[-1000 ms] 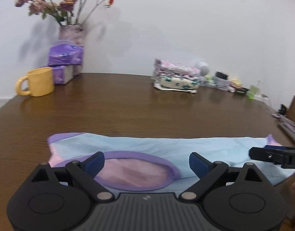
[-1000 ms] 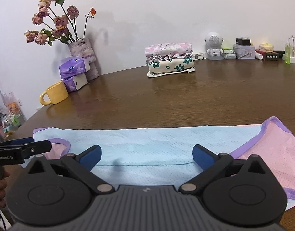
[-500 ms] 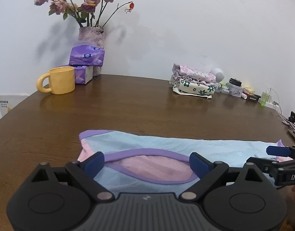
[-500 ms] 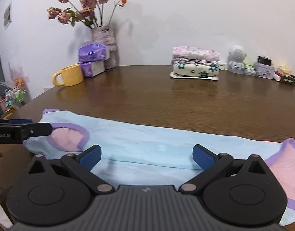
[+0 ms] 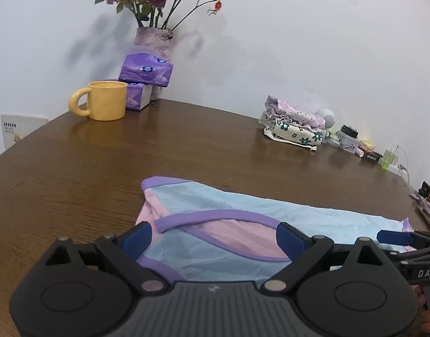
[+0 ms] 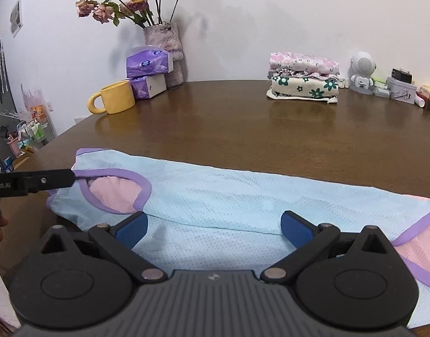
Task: Fold clothes
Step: 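Move both open grippers to the pink purple-trimmed end of the strip, then grasp the pink end with the left gripper while the right gripper grasps beside it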
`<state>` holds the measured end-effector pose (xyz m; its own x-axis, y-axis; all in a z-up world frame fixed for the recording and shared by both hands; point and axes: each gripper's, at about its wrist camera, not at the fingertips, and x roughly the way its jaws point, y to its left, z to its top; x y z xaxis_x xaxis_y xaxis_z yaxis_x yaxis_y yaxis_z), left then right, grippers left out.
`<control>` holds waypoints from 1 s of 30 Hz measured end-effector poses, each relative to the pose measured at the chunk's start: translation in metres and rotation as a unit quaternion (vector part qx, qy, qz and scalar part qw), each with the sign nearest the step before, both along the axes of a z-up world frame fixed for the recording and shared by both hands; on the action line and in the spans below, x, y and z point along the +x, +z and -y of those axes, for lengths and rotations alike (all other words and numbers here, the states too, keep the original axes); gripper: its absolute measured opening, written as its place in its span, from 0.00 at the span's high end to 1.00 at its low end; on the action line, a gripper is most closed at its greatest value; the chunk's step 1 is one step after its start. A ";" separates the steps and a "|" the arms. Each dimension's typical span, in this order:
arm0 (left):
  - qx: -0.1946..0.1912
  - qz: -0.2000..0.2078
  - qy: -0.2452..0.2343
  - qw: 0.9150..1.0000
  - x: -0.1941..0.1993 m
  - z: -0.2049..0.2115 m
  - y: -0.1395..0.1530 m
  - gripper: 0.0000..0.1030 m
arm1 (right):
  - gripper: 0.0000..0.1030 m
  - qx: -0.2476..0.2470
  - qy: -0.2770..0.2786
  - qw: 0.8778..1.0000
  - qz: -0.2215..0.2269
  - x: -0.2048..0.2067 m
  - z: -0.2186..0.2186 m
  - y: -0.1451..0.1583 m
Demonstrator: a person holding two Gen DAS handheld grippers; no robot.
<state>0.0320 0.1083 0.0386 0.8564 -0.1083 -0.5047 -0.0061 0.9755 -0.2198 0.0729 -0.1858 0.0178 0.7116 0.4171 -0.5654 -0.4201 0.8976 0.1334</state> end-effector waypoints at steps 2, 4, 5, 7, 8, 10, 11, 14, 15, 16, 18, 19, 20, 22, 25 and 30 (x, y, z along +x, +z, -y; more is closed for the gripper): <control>-0.004 0.000 0.003 1.000 0.001 -0.006 0.000 0.07 | 0.00 0.004 -0.001 1.000 -0.005 0.001 0.000 -0.001; -0.003 -0.001 0.017 1.000 0.005 -0.014 0.002 0.07 | 0.00 0.009 -0.001 1.000 -0.009 0.003 0.001 -0.001; -0.002 -0.003 0.024 1.000 0.008 -0.019 0.003 0.07 | 0.00 0.009 -0.001 1.000 -0.011 0.003 0.001 -0.001; -0.001 -0.009 0.038 0.999 0.015 -0.030 0.005 0.08 | 0.00 0.008 -0.005 1.000 -0.011 0.003 0.001 -0.002; -0.003 -0.015 0.043 0.999 0.020 -0.036 0.006 0.08 | 0.00 0.008 -0.007 1.000 -0.012 0.003 0.002 -0.002; -0.018 -0.028 0.046 0.998 0.030 -0.048 0.006 0.09 | 0.00 0.009 -0.011 1.000 -0.013 0.004 0.004 -0.002; -0.029 -0.035 0.044 0.998 0.034 -0.054 0.006 0.10 | 0.00 0.011 -0.014 1.000 -0.014 0.004 0.005 -0.002; -0.055 -0.058 0.028 0.996 0.046 -0.066 0.003 0.29 | 0.00 0.015 -0.019 1.000 -0.017 0.006 0.008 -0.004; -0.061 -0.067 0.021 0.996 0.050 -0.068 0.001 0.36 | 0.00 0.017 -0.021 0.999 -0.019 0.007 0.010 -0.004; -0.067 -0.076 0.016 0.995 0.054 -0.070 -0.001 0.39 | 0.00 0.019 -0.022 0.999 -0.021 0.007 0.011 -0.005; -0.065 -0.089 0.008 0.994 0.060 -0.070 -0.003 0.44 | 0.00 0.023 -0.022 0.999 -0.023 0.008 0.013 -0.006; -0.064 -0.095 0.004 0.993 0.063 -0.070 -0.004 0.47 | 0.00 0.025 -0.023 0.999 -0.023 0.008 0.014 -0.007; -0.058 -0.099 0.000 0.993 0.064 -0.069 -0.004 0.49 | 0.00 0.027 -0.023 0.999 -0.024 0.009 0.015 -0.007; -0.054 -0.106 -0.007 0.993 0.066 -0.069 -0.005 0.67 | 0.00 0.033 -0.025 0.999 -0.026 0.011 0.018 -0.009; -0.052 -0.115 -0.009 0.992 0.069 -0.068 -0.008 0.89 | 0.00 0.042 -0.027 0.998 -0.029 0.012 0.023 -0.011; -0.039 -0.107 0.004 0.994 0.066 -0.059 -0.006 0.96 | 0.00 0.053 -0.028 0.998 -0.027 0.014 0.031 -0.012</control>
